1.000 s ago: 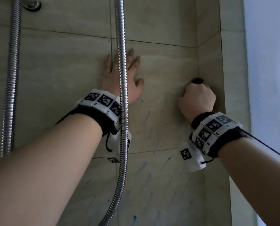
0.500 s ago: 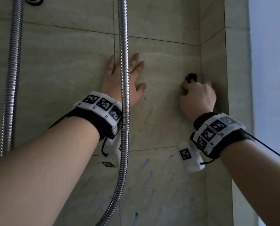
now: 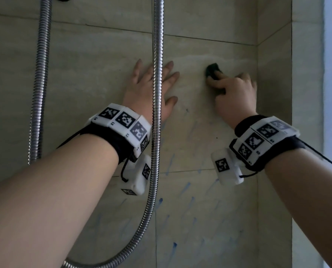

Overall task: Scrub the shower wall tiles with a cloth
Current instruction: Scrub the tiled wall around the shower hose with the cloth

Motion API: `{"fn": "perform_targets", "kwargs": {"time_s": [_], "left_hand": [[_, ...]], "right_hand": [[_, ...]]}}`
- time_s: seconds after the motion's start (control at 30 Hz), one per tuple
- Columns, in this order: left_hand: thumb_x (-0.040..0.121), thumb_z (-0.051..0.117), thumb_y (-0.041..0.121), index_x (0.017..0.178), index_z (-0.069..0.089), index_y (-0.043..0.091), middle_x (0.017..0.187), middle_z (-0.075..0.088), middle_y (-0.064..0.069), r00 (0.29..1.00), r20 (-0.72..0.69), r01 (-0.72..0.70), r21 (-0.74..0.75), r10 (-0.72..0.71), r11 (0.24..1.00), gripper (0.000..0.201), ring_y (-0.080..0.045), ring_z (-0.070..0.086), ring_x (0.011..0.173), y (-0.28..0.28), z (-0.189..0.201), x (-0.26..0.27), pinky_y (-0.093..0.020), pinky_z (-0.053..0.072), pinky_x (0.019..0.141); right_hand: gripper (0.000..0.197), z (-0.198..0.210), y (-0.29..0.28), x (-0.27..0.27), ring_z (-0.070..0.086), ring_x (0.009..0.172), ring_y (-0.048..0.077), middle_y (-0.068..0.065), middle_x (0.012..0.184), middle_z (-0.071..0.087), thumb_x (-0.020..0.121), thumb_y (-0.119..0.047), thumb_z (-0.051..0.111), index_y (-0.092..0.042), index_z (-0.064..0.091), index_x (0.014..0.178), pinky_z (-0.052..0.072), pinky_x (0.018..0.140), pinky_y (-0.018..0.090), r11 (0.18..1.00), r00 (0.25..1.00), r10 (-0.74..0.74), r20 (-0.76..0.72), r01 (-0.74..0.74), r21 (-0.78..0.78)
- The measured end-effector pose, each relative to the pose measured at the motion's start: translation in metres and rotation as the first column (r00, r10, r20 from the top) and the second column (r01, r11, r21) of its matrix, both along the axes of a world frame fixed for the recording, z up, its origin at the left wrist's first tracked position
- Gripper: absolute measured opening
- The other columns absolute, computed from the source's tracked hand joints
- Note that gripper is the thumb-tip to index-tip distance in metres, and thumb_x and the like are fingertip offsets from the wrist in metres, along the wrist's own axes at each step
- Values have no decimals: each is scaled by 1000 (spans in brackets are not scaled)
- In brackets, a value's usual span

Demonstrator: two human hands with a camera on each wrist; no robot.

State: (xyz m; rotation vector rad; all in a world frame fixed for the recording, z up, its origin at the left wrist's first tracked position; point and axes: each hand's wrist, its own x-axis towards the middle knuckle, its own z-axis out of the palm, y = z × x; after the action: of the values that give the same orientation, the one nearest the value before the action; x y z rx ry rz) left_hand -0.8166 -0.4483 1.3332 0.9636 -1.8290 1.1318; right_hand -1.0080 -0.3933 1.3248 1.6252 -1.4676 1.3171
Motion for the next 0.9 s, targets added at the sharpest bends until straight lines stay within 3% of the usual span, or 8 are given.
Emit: {"fn": "perform_targets", "kwargs": {"time_s": [0.13,0.23,0.37,0.47,0.53,0.6,0.73,0.9], "left_hand": [[94,40,49,148,36,26,158,23,2,1000,12,22,-38,-21,999,58,-23,14,147,1,-7,13,-43,-8,116],[95,35,52,148,34,27,159,21,2,1000,24,11,-10,-11,1000,59,-24,10,148,10,-7,21,-40,-12,115],[99,35,48,152,19,32,161,12,4,998,-2,-59,43,59,997,58,-20,0,149,16,-11,27,-40,-14,116],[99,31,48,153,16,31,161,11,5,996,0,-91,60,92,994,58,-21,-4,148,15,-12,27,-42,-13,117],[99,33,48,152,18,31,161,11,6,994,1,-110,51,110,993,58,-22,-7,148,14,-11,27,-42,-13,116],[99,35,47,151,26,30,160,15,5,994,6,-106,21,106,994,55,-25,-6,148,13,-9,30,-42,-13,115],[89,31,50,147,37,29,159,20,4,997,17,-82,32,82,996,62,-29,2,148,12,-7,33,-47,-2,118],[98,34,50,153,13,33,161,-4,9,996,-44,-71,103,76,992,61,-20,-8,148,4,-11,34,-40,-5,119]], "right_hand": [[43,-7,-2,13,39,114,27,-10,102,48,97,-27,48,-22,47,140,32,99,37,994,993,107,41,-105,-33],[34,-5,-10,9,47,109,31,-3,82,43,99,-25,48,-17,54,132,37,80,30,984,986,149,74,-140,-112],[32,-3,-16,7,51,102,33,11,104,57,95,-11,47,-14,53,127,35,77,27,959,972,201,125,-169,-227],[42,-10,-10,18,48,108,35,-11,94,50,91,-2,48,-12,48,131,41,93,42,928,962,265,66,-236,-290],[47,-12,-11,19,47,109,35,-4,103,57,90,0,49,-10,46,136,40,95,48,916,970,241,-13,-232,-327],[48,-11,-15,13,47,107,35,12,121,57,89,-1,48,-6,47,136,40,92,46,916,983,160,-92,-183,-358],[38,-8,-18,1,51,103,33,17,137,37,92,-3,48,-1,52,130,47,87,38,933,972,147,-184,-198,-302],[43,-12,-26,-4,44,118,35,14,141,41,93,-1,45,-1,50,135,35,100,38,968,968,86,-235,-137,-211]]}}
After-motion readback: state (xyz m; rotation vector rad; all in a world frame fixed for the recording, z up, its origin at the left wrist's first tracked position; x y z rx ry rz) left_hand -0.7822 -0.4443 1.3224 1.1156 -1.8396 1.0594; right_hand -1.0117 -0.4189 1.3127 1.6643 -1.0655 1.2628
